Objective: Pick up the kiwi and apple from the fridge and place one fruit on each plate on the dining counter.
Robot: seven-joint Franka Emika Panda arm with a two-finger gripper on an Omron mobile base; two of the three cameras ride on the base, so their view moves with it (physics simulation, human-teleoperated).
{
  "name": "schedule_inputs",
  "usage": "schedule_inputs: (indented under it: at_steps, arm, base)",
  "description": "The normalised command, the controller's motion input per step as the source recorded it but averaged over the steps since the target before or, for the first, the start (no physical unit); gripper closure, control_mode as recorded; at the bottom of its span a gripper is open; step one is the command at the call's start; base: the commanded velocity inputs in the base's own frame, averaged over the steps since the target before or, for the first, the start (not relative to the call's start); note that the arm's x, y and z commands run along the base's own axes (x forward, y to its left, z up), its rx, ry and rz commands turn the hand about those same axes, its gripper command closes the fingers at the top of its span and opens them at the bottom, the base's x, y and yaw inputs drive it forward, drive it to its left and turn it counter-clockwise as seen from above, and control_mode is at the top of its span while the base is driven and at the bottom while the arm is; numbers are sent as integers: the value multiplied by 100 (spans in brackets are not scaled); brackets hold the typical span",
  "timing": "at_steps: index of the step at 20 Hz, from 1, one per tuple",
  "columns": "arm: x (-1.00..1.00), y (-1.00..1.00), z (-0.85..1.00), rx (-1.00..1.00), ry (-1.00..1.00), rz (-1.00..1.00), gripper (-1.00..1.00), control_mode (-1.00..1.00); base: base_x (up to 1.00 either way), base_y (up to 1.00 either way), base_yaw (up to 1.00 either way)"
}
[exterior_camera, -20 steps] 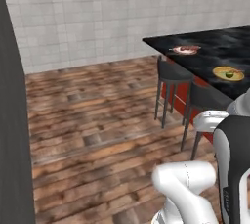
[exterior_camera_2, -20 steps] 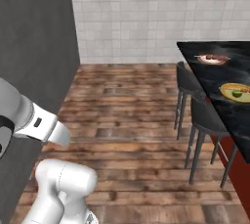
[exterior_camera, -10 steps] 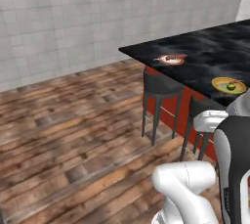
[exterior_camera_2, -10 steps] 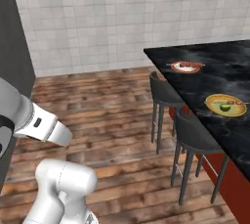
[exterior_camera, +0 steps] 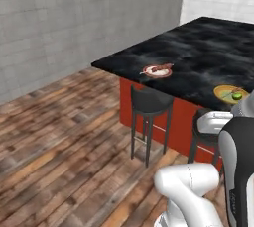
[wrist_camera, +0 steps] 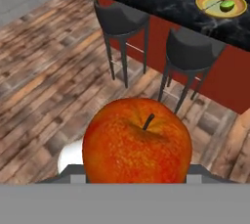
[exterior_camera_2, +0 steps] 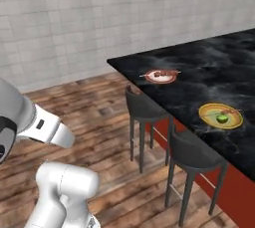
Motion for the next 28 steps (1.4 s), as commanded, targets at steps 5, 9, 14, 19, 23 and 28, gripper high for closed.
schedule_inputs:
  at_steps: [5, 9, 14, 19, 23, 28]
  arm:
    - [0, 0, 0, 0, 0, 0, 100, 100]
    - [0, 0, 0, 0, 0, 0, 100, 100]
    - [0, 0, 0, 0, 0, 0, 100, 100]
    - [0, 0, 0, 0, 0, 0, 100, 100]
    - [0, 0, 0, 0, 0, 0, 100, 100]
    - [0, 0, 0, 0, 0, 0, 100, 100]
  base:
    - [100, 93, -53]
    - [100, 97, -51]
    - [100, 95, -51]
    - [100, 66, -48]
    - [91, 16, -28]
    - [47, -12, -6]
